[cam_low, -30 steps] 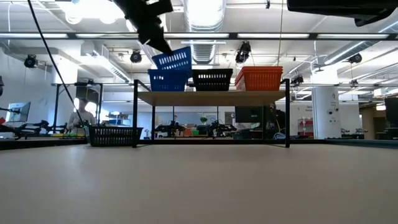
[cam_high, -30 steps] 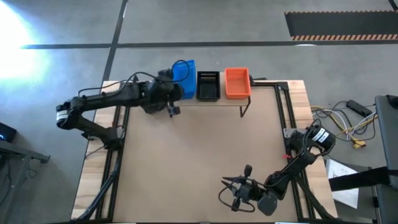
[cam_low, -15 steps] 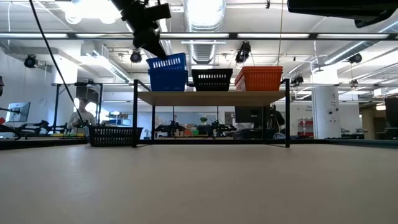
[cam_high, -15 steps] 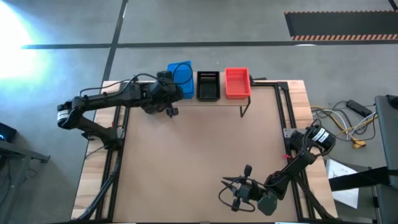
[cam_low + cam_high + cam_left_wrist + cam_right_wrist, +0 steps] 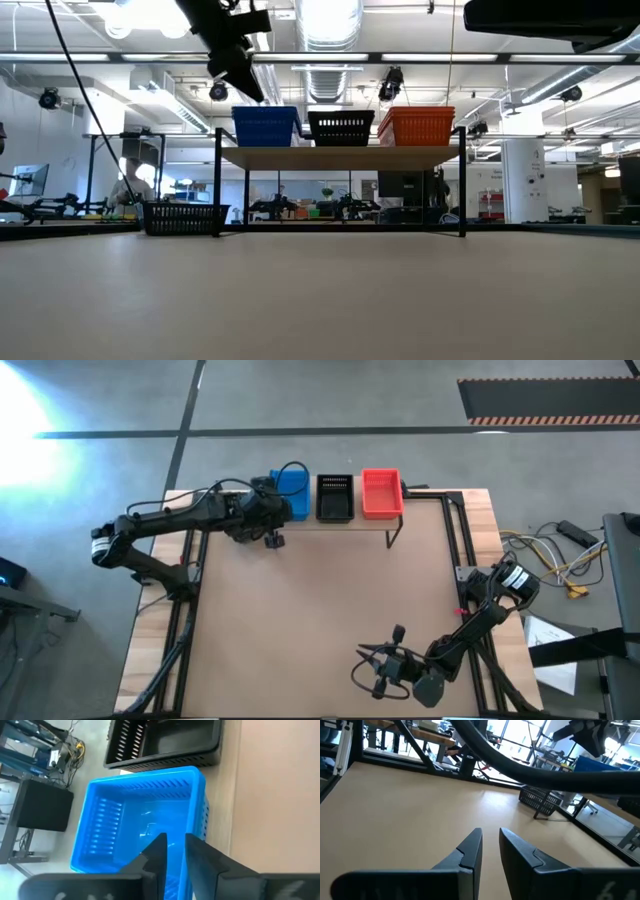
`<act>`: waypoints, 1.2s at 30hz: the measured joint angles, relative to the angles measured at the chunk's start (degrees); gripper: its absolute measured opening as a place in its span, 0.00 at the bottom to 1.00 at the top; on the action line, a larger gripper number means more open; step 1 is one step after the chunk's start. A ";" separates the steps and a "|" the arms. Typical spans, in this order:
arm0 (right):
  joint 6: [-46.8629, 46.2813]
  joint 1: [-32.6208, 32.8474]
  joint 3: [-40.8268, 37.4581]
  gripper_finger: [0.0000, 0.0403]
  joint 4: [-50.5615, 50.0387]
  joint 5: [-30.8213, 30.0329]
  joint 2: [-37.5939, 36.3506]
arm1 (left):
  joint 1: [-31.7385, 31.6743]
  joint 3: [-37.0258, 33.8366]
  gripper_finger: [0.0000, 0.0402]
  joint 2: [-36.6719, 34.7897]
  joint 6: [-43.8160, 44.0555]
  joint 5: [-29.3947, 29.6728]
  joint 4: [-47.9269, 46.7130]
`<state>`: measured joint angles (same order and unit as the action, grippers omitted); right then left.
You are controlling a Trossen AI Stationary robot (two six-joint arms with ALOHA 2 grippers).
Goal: Stack baskets on shelf by color
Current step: Stack the black basket on the black basket on the shelf
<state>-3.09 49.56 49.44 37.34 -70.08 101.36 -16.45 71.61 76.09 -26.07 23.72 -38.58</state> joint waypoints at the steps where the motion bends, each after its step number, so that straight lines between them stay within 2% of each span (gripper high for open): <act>1: -0.06 0.00 0.00 0.15 0.02 -0.01 0.00 | 0.00 0.07 0.14 0.00 0.15 0.26 0.04; 9: -0.05 0.00 0.00 0.15 0.05 -0.01 0.00 | 0.00 1.34 0.15 -0.23 -0.09 1.44 -0.17; 15: -0.19 -0.02 0.01 0.15 0.06 -0.01 0.00 | 1.46 2.08 0.15 -4.48 0.85 13.25 -5.64; 18: -1.29 -0.15 -0.01 0.15 -0.55 -0.01 0.00 | 1.45 2.05 0.15 -7.01 7.39 14.67 -13.41; 21: -2.75 -0.44 -0.01 0.15 -1.28 -0.01 0.00 | -0.20 1.92 0.15 -8.75 15.33 13.47 -23.70; 25: -2.90 -0.76 -0.01 0.15 -1.30 -0.02 0.00 | -3.53 -0.92 0.15 -9.46 20.18 7.11 -31.41; 29: -2.91 -0.98 -0.01 0.15 -1.30 -0.01 0.00 | -7.25 -6.49 0.15 -8.62 17.75 -1.12 -32.12; 33: -2.89 -1.03 -0.01 0.15 -1.46 -0.01 0.00 | -10.76 -13.03 0.15 -5.76 11.63 -2.02 -29.93; 36: -2.89 -1.03 -0.01 0.15 -1.52 -0.01 0.00 | -13.50 -18.04 0.15 -3.33 6.26 -1.98 -24.24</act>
<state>-5.98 48.53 49.43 35.81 -70.08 101.36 -29.95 53.58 72.76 -19.81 21.73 -62.82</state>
